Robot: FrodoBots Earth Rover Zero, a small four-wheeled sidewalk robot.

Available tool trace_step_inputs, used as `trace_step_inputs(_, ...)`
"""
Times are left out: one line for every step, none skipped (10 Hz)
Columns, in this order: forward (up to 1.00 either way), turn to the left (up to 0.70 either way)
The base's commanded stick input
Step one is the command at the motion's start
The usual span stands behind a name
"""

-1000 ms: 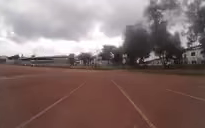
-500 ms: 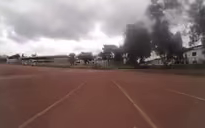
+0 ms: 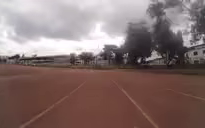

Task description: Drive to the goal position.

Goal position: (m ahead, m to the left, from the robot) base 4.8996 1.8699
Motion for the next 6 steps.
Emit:
trace_step_inputs(0.70,0.00)
trace_step_inputs(0.70,0.00)
trace_step_inputs(0.70,0.00)
trace_step_inputs(0.70,0.00)
trace_step_inputs(0.70,0.00)
trace_step_inputs(0.70,0.00)
